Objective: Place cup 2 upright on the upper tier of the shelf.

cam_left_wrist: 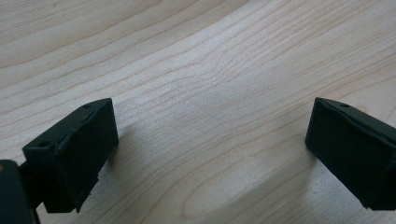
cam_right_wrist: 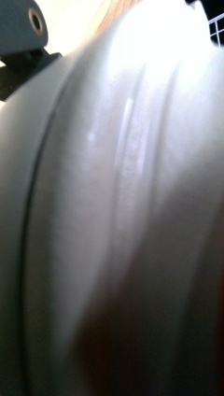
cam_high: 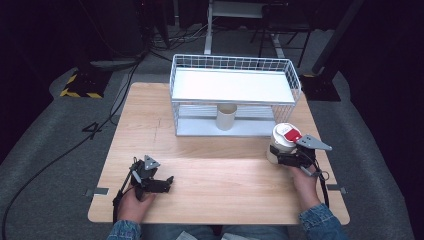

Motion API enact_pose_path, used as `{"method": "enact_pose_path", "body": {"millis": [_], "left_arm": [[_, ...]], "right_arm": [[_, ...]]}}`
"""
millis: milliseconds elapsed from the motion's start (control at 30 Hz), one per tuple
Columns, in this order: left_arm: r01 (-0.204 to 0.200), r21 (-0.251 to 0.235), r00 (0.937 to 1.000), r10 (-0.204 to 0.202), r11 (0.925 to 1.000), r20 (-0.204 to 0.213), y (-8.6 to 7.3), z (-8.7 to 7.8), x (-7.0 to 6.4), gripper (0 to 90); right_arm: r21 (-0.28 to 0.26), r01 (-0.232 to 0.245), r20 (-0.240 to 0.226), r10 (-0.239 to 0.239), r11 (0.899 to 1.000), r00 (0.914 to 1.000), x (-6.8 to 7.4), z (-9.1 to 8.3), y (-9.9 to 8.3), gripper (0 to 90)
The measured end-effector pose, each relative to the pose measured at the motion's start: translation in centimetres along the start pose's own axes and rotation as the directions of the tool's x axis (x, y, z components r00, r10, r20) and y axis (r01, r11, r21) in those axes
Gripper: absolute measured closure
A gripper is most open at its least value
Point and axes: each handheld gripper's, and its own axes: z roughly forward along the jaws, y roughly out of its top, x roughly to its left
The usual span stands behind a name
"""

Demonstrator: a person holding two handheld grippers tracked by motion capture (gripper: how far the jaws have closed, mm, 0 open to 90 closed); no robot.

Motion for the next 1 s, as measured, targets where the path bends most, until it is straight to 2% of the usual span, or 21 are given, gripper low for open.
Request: {"method": "enact_pose_path", "body": {"millis": [300,567,1000], "left_arm": [[0.000,0.000,1.0000,0.000,1.0000,0.000,0.0,0.0,0.0,3.0],[0.001,0.000,1.0000,-0.001,1.0000,0.000,0.0,0.0,0.0,3.0],[0.007,-0.001,1.0000,-0.007,1.0000,-0.004,0.1,0.1,0.0,3.0]], "right_arm": [[-0.006,0.003,0.007,-0.003,1.000,1.0000,0.1,-0.2,0.0,9.1],[-0.024,0.024,0.008,-0.024,0.999,0.9997,0.3,-1.1,0.3,9.1],[-0.002,-0.035,-0.006,0.035,0.999,0.9994,0.2,-2.5,0.7,9.1]]}}
